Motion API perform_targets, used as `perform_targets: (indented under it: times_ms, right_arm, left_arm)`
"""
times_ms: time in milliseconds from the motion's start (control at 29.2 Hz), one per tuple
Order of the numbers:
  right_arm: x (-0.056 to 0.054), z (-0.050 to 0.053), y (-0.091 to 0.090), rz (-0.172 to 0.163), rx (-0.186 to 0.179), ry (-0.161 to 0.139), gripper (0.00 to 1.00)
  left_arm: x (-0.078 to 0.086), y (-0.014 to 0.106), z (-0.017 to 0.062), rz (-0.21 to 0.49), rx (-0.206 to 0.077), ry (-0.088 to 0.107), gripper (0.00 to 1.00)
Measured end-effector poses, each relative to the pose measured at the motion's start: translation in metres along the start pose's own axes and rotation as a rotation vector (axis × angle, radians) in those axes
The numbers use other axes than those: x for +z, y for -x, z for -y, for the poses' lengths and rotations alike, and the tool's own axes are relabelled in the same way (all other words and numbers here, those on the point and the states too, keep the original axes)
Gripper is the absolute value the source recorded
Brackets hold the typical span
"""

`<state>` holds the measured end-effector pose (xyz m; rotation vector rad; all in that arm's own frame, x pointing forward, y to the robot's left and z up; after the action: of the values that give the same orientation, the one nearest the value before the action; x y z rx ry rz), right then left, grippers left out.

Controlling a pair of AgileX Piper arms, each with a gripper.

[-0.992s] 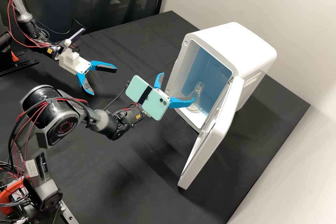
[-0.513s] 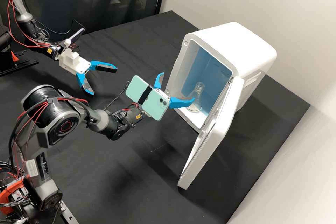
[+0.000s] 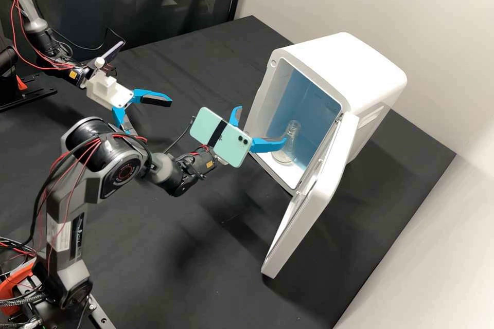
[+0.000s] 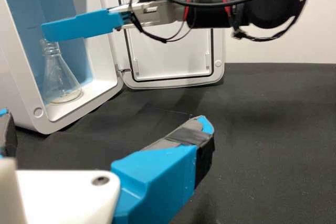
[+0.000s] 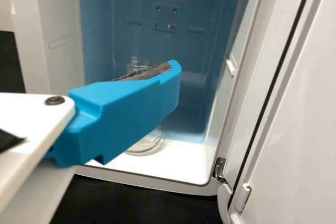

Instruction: Take the flask out of the incubator

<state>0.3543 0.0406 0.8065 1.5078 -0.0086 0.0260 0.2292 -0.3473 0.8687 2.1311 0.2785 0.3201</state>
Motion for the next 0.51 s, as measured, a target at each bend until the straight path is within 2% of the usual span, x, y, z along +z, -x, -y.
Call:
perform_targets:
  times_ms: [205, 239, 410, 513]
  right_arm:
    - [0.004, 0.003, -0.016, 0.038, 0.013, 0.008, 1.00]
    - [0.005, 0.005, -0.020, 0.051, 0.007, 0.012, 1.00]
    - [0.009, 0.013, -0.032, 0.076, -0.019, 0.035, 1.00]
    - [0.015, 0.018, -0.037, 0.105, -0.033, 0.040, 1.00]
  left_arm:
    - [0.000, 0.000, -0.0005, 0.000, 0.002, 0.000, 1.00]
    - [0.000, 0.000, -0.0005, 0.000, 0.002, 0.000, 1.00]
    - [0.000, -0.001, 0.0011, -0.001, -0.005, 0.001, 1.00]
    - [0.000, -0.001, 0.0011, -0.001, -0.005, 0.001, 1.00]
